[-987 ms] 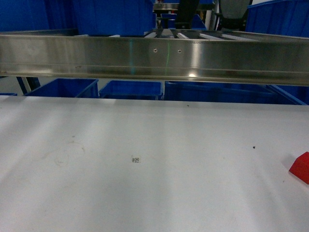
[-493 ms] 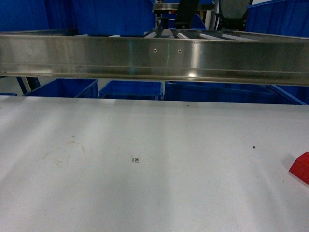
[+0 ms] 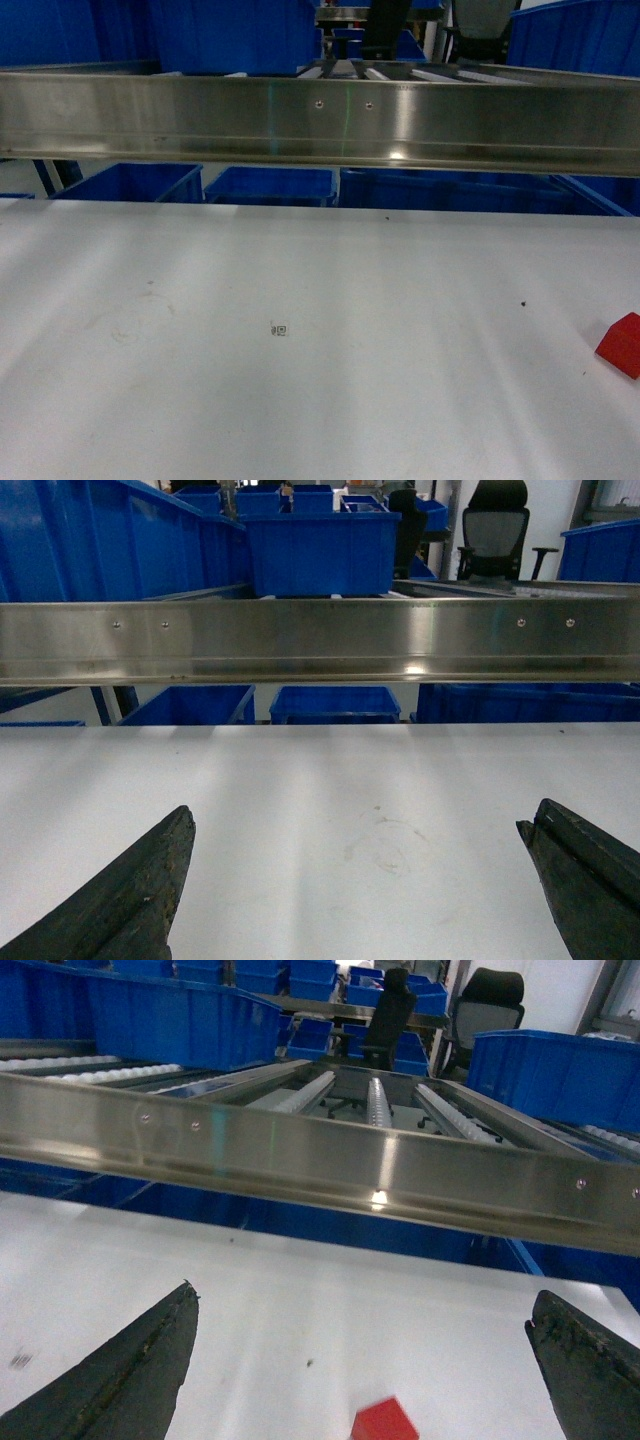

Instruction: Place magnetic block on left shelf second layer

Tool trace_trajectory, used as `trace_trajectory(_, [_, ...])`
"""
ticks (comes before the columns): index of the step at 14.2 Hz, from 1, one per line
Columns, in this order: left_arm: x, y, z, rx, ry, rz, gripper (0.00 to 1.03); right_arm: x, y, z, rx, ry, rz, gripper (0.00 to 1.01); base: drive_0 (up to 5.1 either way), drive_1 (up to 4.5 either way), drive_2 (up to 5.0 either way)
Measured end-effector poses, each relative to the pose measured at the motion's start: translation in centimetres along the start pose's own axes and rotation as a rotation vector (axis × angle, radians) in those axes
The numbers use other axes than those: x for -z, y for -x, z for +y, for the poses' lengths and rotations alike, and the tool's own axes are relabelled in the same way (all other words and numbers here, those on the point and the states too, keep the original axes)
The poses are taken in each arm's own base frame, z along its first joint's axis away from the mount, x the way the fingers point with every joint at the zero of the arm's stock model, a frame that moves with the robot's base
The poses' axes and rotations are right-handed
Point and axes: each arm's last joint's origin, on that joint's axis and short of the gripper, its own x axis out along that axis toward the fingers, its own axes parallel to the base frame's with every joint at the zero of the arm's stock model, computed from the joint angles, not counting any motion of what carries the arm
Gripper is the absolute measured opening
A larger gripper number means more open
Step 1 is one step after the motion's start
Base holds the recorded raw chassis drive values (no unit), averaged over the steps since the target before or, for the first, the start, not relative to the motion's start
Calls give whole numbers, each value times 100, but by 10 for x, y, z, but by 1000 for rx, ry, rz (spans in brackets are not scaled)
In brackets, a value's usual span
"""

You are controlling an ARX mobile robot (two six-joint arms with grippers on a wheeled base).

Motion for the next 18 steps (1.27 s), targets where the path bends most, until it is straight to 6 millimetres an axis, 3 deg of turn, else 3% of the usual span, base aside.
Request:
trace_trajectory(2, [0,0,0,-1,0,0,98,-22,-83,2,-1,22,105,98,0,0,0])
trace_trajectory(4, [0,0,0,0,0,0,98,14,-154,3,-10,34,313,98,0,0,0])
trace_trajectory(5, [0,0,0,-1,0,0,98,36,-168,-2,6,31,394,98,0,0,0])
trace_trajectory(7, [0,0,0,0,0,0,98,67,-172,-14,26,-7,490,98,0,0,0])
trace_trajectory(10, [0,0,0,0,0,0,98,75,-167,-21,20,-25,495,98,0,0,0])
trace_trajectory(12, [0,0,0,0,0,0,98,94,-167,-23,4,-39,531,98,0,0,0])
trace_trajectory(15, [0,0,0,0,0,0,98,126,-163,-42,65,-38,566,98,0,0,0])
trace_trajectory(18, [0,0,0,-1,0,0,98,144,-162,-55,107,-42,597,98,0,0,0])
